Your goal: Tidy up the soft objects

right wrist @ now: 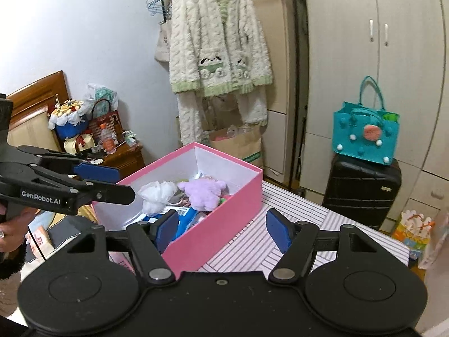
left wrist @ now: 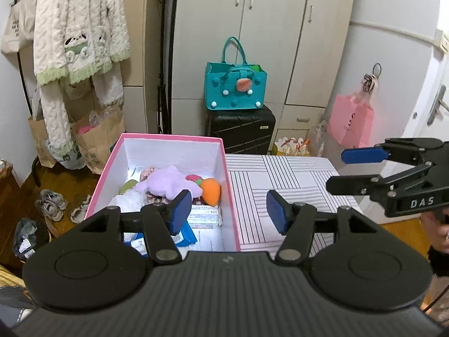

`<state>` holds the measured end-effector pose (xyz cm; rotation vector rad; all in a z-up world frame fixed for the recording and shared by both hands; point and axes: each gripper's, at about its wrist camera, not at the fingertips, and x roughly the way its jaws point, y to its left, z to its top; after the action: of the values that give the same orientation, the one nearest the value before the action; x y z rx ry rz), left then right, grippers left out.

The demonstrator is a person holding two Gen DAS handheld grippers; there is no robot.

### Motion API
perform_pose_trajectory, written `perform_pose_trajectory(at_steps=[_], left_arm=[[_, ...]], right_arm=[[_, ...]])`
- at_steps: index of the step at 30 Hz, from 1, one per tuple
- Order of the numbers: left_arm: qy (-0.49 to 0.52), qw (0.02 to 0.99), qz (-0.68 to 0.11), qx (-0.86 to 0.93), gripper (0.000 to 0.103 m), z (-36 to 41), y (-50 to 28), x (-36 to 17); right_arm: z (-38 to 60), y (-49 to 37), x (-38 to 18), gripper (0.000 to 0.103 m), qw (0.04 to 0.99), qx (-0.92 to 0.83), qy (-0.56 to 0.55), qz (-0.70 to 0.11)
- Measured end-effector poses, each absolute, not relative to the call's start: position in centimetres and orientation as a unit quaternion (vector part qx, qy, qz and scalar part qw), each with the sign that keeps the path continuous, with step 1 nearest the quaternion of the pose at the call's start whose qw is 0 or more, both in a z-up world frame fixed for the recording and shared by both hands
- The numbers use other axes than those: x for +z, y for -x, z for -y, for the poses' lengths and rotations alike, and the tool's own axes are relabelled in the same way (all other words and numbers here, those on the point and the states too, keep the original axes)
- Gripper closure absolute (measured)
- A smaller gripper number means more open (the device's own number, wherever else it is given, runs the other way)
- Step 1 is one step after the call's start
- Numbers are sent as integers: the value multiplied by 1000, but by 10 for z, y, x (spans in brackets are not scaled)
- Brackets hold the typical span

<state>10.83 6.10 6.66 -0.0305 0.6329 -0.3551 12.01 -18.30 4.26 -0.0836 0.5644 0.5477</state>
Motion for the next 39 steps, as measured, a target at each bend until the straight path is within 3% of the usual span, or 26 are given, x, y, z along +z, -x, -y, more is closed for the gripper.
perform_pose_trajectory(at_steps=[8, 13, 17, 33, 39], left_arm=[[-1, 939, -299, -172, 31, -54, -84, 66], [-3, 942, -289, -168, 23, -55, -67, 61], [7, 947, -276, -163, 1, -58, -58, 56], [-43, 949, -306, -63, 0, -34, -42, 33], [-15, 947, -314, -70, 0, -38, -36, 28]], right_arm=[[195, -91, 38, 5, 930, 227, 39, -286], [200, -73, 32, 2, 938, 167, 33, -303], [211, -57, 26, 2, 945, 156, -5, -289], [197, -13, 10, 2, 962, 79, 13, -260], [189, 1, 2, 2, 965, 49, 18, -259]])
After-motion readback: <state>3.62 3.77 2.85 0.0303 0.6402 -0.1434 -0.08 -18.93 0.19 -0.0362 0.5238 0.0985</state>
